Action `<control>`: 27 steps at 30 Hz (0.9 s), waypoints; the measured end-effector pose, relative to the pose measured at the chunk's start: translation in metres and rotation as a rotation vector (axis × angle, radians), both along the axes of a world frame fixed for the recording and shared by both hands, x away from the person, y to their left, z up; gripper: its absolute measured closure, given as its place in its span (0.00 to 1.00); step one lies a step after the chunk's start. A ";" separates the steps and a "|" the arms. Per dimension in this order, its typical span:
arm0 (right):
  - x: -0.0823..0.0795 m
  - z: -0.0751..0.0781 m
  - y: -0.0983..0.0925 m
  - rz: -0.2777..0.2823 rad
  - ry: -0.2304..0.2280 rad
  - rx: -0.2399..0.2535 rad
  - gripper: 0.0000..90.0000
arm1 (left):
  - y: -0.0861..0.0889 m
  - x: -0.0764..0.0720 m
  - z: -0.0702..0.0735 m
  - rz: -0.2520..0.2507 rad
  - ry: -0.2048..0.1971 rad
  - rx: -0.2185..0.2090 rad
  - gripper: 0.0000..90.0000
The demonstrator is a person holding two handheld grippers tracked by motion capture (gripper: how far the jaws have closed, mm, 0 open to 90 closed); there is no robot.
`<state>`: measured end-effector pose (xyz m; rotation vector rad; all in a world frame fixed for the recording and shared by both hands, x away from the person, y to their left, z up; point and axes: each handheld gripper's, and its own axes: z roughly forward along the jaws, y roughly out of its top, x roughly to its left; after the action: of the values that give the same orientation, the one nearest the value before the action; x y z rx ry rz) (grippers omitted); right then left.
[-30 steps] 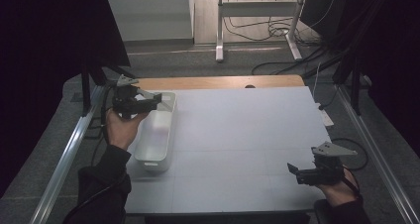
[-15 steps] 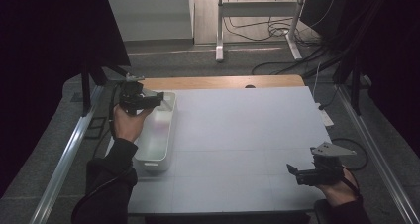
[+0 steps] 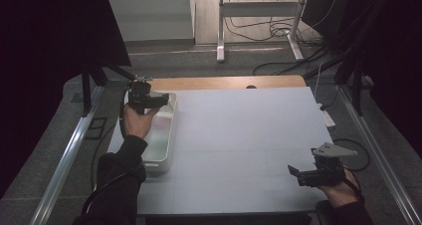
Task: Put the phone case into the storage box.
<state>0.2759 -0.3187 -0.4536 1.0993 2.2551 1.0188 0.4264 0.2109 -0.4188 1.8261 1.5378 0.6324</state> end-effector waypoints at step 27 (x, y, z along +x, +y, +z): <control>0.001 0.000 0.000 0.009 0.011 0.000 0.00 | -0.007 0.033 -0.024 0.042 0.027 0.030 0.18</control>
<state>0.2765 -0.3191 -0.4537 1.0980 2.2702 1.0188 0.4598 0.2038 -0.4425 1.8355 1.5959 0.6565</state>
